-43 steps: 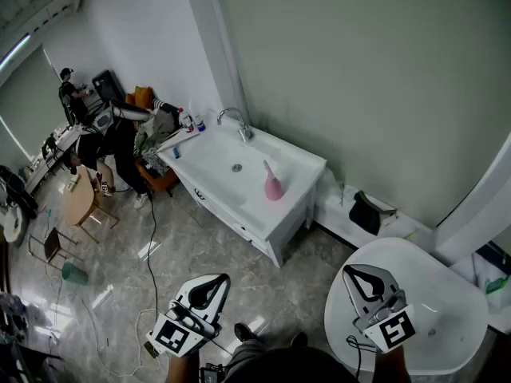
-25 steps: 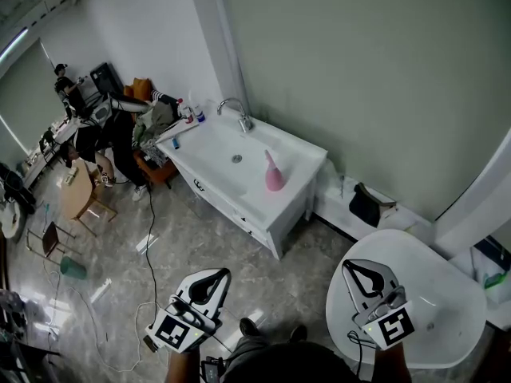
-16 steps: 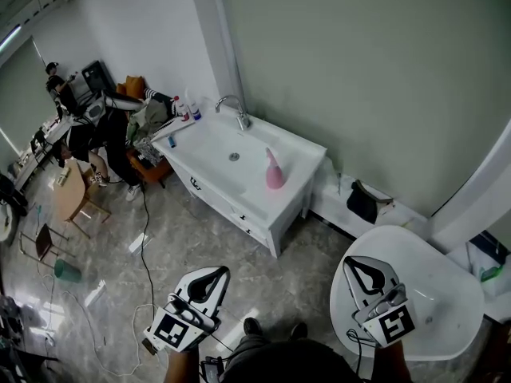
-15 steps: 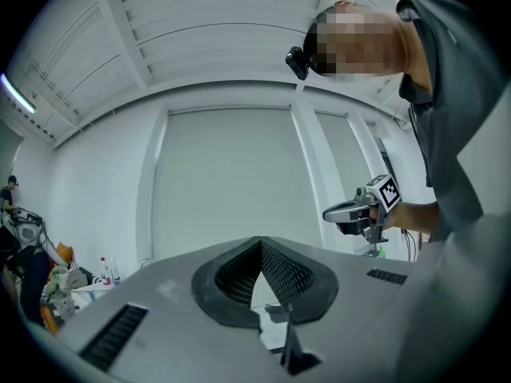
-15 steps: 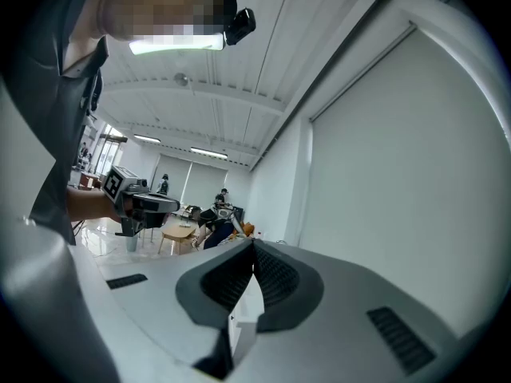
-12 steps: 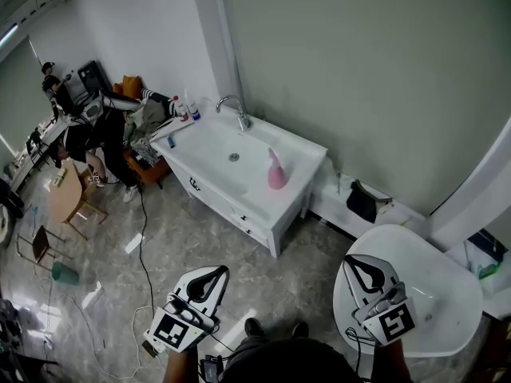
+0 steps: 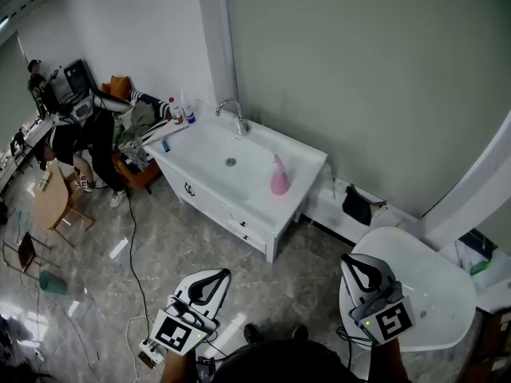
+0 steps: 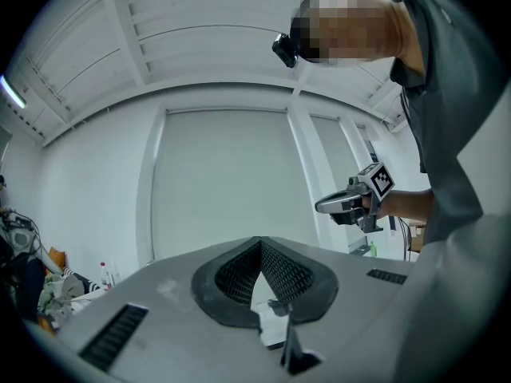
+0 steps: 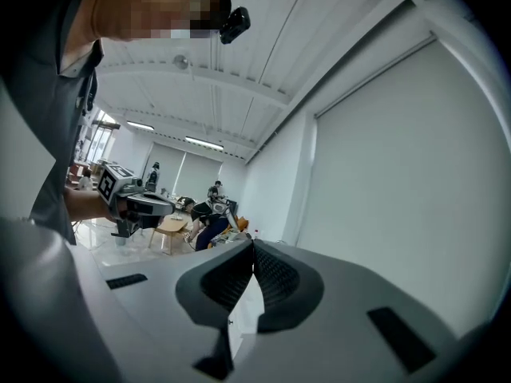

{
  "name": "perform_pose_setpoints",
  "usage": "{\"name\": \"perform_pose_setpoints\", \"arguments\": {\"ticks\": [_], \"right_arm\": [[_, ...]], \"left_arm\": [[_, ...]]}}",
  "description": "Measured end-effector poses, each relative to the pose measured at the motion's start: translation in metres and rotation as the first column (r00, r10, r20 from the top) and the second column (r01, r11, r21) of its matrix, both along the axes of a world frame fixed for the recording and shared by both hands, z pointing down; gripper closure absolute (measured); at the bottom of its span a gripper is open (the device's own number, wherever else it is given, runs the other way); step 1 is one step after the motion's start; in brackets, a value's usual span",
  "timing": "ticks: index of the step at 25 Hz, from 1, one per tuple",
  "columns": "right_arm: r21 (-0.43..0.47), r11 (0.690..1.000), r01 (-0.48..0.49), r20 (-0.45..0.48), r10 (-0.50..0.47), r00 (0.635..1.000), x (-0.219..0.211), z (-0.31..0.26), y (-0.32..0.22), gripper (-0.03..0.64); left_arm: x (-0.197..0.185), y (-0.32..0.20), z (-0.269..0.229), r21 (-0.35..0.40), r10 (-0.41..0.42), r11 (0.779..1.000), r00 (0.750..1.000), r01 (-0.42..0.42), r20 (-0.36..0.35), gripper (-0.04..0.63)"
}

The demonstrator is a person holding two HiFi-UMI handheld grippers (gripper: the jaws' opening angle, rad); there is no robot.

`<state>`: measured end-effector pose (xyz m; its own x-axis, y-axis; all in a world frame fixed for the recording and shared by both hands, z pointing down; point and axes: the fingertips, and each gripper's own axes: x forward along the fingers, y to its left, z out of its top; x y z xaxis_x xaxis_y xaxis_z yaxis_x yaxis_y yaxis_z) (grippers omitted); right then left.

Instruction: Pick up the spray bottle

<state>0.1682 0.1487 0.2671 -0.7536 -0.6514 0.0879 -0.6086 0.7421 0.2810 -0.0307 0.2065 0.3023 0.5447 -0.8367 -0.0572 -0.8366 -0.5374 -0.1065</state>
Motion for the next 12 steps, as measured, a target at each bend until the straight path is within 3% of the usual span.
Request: {"name": "perform_pose_setpoints", "arguments": {"ticks": [7,12], "right_arm": [[0.011,0.999,-0.035,-0.011,0.035,0.999,-0.033,0.003,0.0,0.607],[-0.016,0.999,-0.035,-0.032,0.035,0.999,-0.037,0.013,-0.006,0.607]], "left_arm": [[-0.02,-0.004,0.01,-0.001,0.066,0.998,0.998,-0.066,-0.023,0.594],[-0.035,-0.013,0.017,-0.019,0.041,0.999,0.998,-0.042,-0.037,0.594]]}}
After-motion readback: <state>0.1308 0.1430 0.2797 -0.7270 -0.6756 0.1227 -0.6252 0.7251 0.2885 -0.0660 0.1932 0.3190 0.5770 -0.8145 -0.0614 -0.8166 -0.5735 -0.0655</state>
